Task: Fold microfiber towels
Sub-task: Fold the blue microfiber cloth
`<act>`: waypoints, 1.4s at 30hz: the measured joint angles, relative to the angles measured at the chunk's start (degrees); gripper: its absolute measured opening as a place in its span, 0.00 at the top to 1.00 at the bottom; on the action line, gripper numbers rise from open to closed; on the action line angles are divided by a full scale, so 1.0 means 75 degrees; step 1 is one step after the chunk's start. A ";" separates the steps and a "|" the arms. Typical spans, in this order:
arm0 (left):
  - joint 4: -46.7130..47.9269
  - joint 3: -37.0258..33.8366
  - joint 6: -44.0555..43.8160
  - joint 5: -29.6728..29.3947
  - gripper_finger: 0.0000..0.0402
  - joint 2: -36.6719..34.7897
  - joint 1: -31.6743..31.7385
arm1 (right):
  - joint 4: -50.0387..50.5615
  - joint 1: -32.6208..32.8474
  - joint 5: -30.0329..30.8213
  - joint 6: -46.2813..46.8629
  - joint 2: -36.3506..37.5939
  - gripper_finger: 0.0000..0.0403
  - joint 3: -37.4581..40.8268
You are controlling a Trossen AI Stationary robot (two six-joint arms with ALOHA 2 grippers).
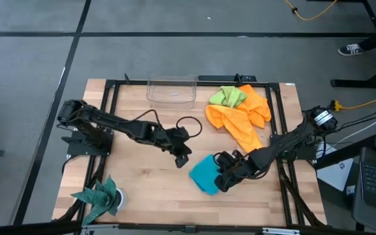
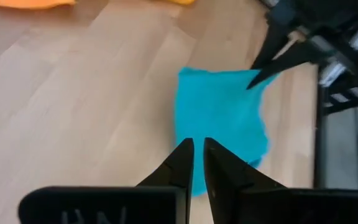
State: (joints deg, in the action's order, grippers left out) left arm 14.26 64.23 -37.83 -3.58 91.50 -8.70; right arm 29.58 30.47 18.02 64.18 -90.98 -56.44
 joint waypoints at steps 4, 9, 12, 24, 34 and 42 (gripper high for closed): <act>-0.0071 -0.0003 -0.0130 0.0176 0.93 -0.0107 -0.0131 | 0.0688 -0.0131 0.0049 -0.0160 -0.0007 1.00 -0.0480; 0.0072 -0.0003 -0.0131 0.0039 0.94 -0.0106 -0.0292 | 0.0658 -0.0231 0.0072 -0.0863 -0.0094 1.00 -0.0875; 0.0125 -0.0003 -0.0132 -0.0123 0.94 -0.0104 -0.0340 | 0.0685 -0.0244 0.0070 -0.1037 -0.0295 1.00 -0.1011; 0.0268 -0.0003 -0.0141 -0.0195 0.94 -0.0104 -0.0342 | 0.1093 -0.0241 0.0154 -0.2261 -0.1641 1.00 -0.2143; 0.0553 -0.0003 -0.0144 -0.0195 0.94 -0.0104 -0.0344 | 0.1065 -0.0167 -0.0013 -0.3044 -0.2890 1.00 -0.2939; 0.1173 -0.0003 -0.0139 -0.0236 0.94 -0.0104 -0.0342 | 0.0966 0.0124 0.0247 -0.3444 -0.3420 1.00 -0.3069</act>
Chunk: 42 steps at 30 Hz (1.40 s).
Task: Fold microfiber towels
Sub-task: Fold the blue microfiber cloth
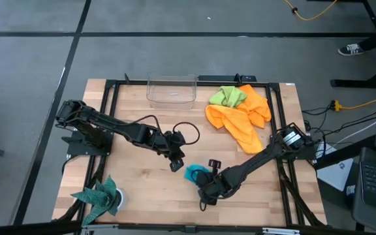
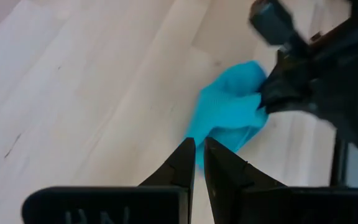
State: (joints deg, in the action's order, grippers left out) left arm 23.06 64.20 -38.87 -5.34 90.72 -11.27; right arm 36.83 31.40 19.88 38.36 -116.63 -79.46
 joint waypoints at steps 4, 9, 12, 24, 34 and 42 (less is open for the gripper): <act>0.0242 0.0000 0.0001 -0.0110 0.94 0.0000 0.0009 | -0.0044 0.0130 0.0211 -0.0163 -0.0121 0.99 0.0000; -0.0529 0.0000 0.0440 -0.0186 0.94 0.0000 0.0094 | -0.0214 0.0215 0.0294 -0.0400 -0.0379 1.00 -0.0005; -0.0913 0.0010 0.0463 0.0133 0.94 0.0101 0.0208 | -0.0209 0.0227 0.0337 -0.0379 -0.0421 1.00 -0.0015; -0.3551 0.0009 0.0277 0.0823 0.94 0.1868 -0.0288 | -0.0284 0.0224 0.0688 -0.0351 -0.0447 0.99 -0.0003; -0.3490 0.0006 0.0600 0.1048 0.94 0.2343 -0.0741 | -0.0289 0.0227 0.0735 -0.0351 -0.0450 0.99 0.0000; -0.2481 0.0000 0.0481 0.0276 0.94 0.2372 -0.0858 | -0.0293 0.0244 0.0747 -0.0336 -0.0450 0.99 0.0003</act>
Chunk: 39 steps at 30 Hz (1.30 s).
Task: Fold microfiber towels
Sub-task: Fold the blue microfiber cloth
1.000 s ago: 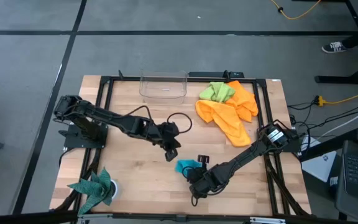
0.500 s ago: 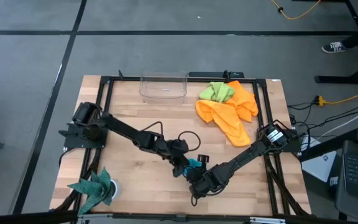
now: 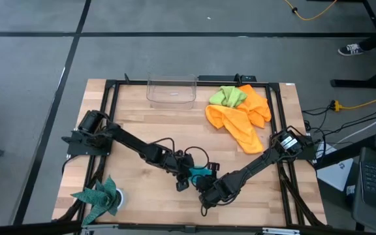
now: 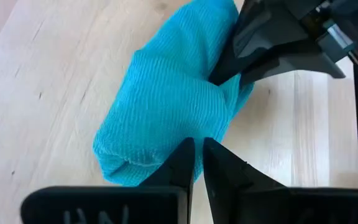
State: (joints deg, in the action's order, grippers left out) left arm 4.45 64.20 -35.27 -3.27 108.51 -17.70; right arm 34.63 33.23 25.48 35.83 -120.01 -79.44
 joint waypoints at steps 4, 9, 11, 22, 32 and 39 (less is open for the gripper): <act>0.0313 0.0005 -0.0008 0.0003 0.94 0.0102 0.0016 | -0.0003 0.0000 -0.0001 -0.0006 0.0000 0.99 0.0000; 0.0275 0.0016 -0.0026 -0.0029 0.94 0.0404 0.0009 | -0.0010 0.0000 -0.0006 -0.0007 0.0000 0.98 0.0003; 0.0212 0.0019 -0.0037 -0.0029 0.94 0.0521 -0.0012 | -0.0031 0.0000 -0.0009 0.0008 -0.0003 0.95 0.0006; 0.0247 0.0024 -0.0071 -0.0078 0.94 0.0595 -0.0042 | 0.0155 -0.0009 -0.0627 0.0388 0.0009 0.70 -0.0176; 0.0241 0.0015 -0.0073 -0.0072 0.94 0.0609 -0.0028 | 0.2827 0.0034 -0.0616 0.0401 0.0015 0.48 -0.2547; 0.0286 0.0057 -0.0083 0.0074 0.94 0.0608 -0.0024 | 0.4683 0.0376 -0.0070 0.1054 0.0029 0.50 -0.4252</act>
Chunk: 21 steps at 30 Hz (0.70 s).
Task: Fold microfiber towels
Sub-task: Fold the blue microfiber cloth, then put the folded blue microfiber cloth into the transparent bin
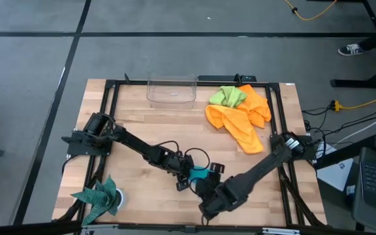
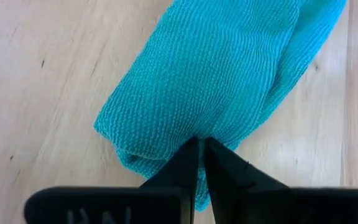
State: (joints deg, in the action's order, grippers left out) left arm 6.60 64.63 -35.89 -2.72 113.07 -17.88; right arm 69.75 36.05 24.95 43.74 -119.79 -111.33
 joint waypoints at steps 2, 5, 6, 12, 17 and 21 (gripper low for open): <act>0.0031 0.0034 0.0002 0.0141 0.94 -0.0067 0.0011 | 0.0504 0.0083 0.0429 0.0233 0.0000 0.51 -0.0374; 0.0201 0.0095 0.0040 0.0399 0.94 -0.0218 -0.0013 | 0.1203 0.0129 0.0960 0.0635 0.0000 0.53 -0.0923; 0.0193 0.0105 0.0043 0.0474 0.94 -0.0294 -0.0017 | 0.1367 0.0131 0.1086 0.0790 0.0000 0.53 -0.1089; 0.0397 0.0129 0.0059 0.0597 0.94 -0.0633 -0.0032 | 0.2097 0.0239 0.1437 0.1748 0.0000 0.57 -0.1998; 0.0814 0.0144 0.0066 0.0702 0.94 -0.1027 -0.0062 | 0.2341 0.0353 0.1725 0.1793 0.0015 0.60 -0.2542; 0.1710 0.0138 0.0057 0.0694 0.94 -0.1483 -0.0054 | 0.2327 0.0370 0.1702 0.1731 0.0015 0.61 -0.2879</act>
State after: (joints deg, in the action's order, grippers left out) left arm 19.42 65.67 -35.46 2.49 101.95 -18.28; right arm 87.20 38.83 37.72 56.72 -119.68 -132.92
